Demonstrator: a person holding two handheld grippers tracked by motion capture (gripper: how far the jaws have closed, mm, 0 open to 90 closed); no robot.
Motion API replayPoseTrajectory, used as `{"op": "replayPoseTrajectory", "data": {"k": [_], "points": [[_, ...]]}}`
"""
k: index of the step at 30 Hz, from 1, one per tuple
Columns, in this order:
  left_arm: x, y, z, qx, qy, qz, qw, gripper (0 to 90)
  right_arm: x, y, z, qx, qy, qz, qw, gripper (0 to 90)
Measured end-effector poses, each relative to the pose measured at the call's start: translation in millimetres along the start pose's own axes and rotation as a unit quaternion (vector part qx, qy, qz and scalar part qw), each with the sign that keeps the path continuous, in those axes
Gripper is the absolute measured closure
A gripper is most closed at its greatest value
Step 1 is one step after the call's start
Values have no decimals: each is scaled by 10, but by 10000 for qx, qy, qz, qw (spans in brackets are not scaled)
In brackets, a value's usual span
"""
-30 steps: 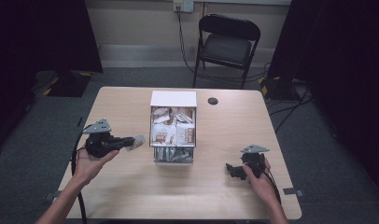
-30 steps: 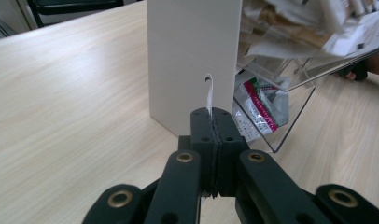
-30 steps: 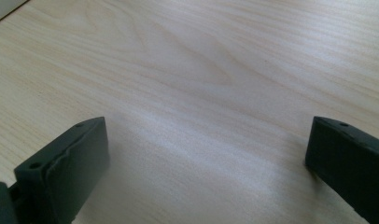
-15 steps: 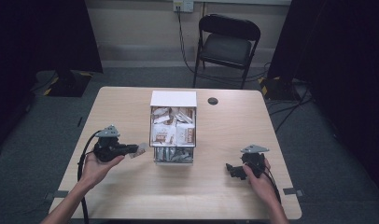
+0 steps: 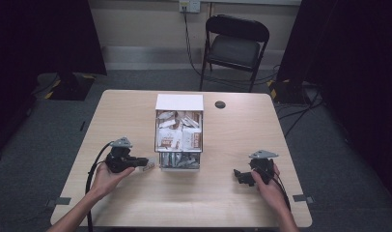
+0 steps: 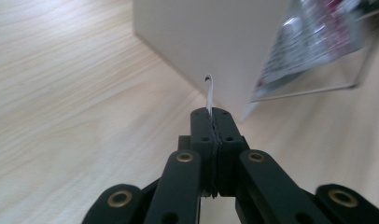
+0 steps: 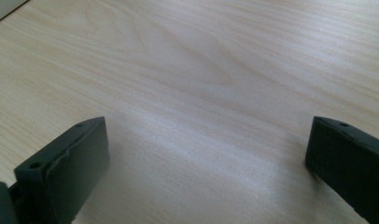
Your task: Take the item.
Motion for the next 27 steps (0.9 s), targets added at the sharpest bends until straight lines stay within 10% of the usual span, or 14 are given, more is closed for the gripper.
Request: {"op": "replayPoseTrajectory", "data": {"k": [27], "points": [[50,-178,139,-271,154,130,9994,646,0,0,0,-1,0,0,10000,0]]}}
Point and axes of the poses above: each handheld gripper's, and its own axes: y roughly backward along the jaws, x roughly out of its underside, z roughly to its left, the point moved 5 cm from there along -y, roughly forward along the jaws, and after that the axes turned 5 degrees about -x, right-handed, at the moved point
